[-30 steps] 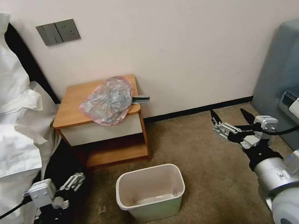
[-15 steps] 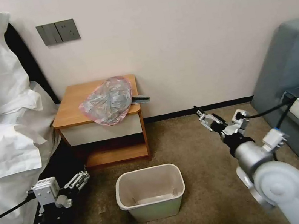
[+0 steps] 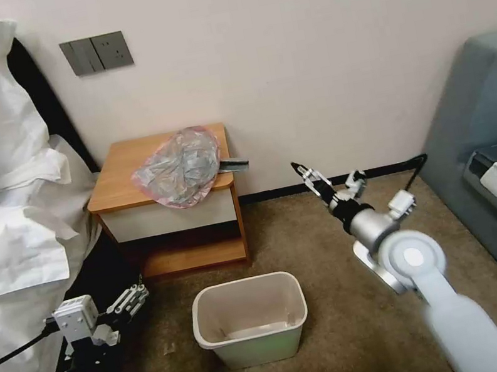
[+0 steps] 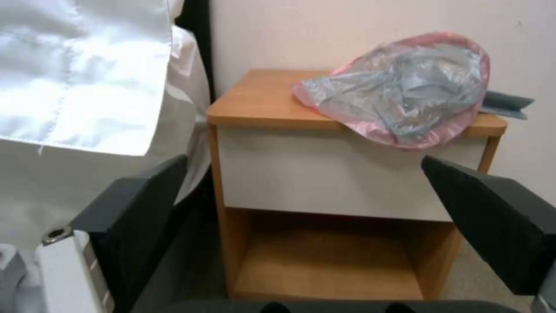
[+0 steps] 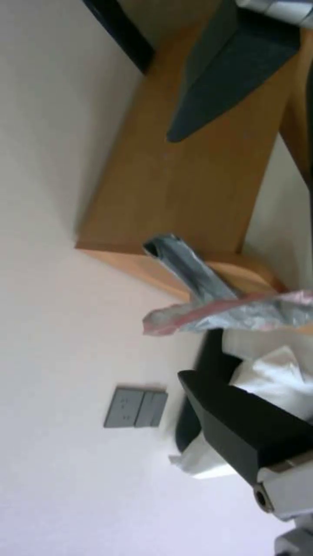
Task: Pick up the garbage bag from the table and place it over the trash can.
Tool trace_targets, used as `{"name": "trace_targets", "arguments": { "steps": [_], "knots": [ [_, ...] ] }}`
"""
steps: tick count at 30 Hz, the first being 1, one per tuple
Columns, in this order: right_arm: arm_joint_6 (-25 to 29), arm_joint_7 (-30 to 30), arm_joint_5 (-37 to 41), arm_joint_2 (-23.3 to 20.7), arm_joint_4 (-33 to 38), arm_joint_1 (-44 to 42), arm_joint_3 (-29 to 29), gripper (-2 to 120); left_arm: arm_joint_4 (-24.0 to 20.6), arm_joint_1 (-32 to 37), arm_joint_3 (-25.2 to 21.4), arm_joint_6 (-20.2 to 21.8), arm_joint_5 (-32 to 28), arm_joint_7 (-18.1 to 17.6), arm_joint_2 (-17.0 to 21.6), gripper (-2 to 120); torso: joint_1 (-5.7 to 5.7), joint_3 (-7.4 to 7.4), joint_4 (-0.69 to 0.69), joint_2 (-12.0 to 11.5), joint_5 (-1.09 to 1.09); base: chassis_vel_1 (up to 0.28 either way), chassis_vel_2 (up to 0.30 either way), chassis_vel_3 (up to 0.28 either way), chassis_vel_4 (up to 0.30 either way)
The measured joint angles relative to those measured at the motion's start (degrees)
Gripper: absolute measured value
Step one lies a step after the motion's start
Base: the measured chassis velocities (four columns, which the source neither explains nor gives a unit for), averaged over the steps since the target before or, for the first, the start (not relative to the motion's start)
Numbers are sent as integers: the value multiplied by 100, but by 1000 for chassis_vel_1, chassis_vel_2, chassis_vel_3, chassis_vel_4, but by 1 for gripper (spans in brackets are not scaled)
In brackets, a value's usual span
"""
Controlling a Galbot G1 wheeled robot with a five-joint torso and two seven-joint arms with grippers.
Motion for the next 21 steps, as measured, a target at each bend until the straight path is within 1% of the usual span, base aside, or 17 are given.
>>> {"name": "trace_targets", "arguments": {
  "steps": [3,8,11,12,14,15,18,19,21],
  "knots": [
    [-86,45,385,119,-278,221,-94,100,1,9,-11,-1,0,1,-14,100,0,0,0,0,0,0,0,0,0],
    [-146,48,553,209,-488,371,-163,100,2,23,-25,-3,2,1,-26,100,0,0,0,0,0,0,0,0,0],
    [-279,25,711,420,-1135,855,-321,100,2,45,-24,-35,54,4,-22,100,0,0,0,-1,0,0,0,0,0],
    [-279,25,711,420,-1135,855,-321,100,2,45,-24,-35,54,4,-22,100,0,0,0,-1,0,0,0,0,0],
    [-254,-42,686,533,-1507,1126,-433,100,2,70,-25,-68,104,13,-14,100,0,0,0,0,0,0,0,0,0],
    [-254,-42,686,533,-1507,1126,-433,100,2,70,-25,-68,104,13,-14,100,0,0,0,0,0,0,0,0,0],
    [-248,-136,666,713,-1987,1490,-472,100,2,80,-23,-93,142,25,-29,100,0,0,0,0,0,0,0,0,0],
    [-248,-136,666,713,-1987,1490,-472,100,2,80,-23,-93,142,25,-29,100,0,0,0,0,0,0,0,0,0],
    [-254,-177,640,834,-2318,1709,-473,100,2,108,-13,-144,230,59,-80,100,0,0,0,0,0,0,0,0,0]
  ]
}}
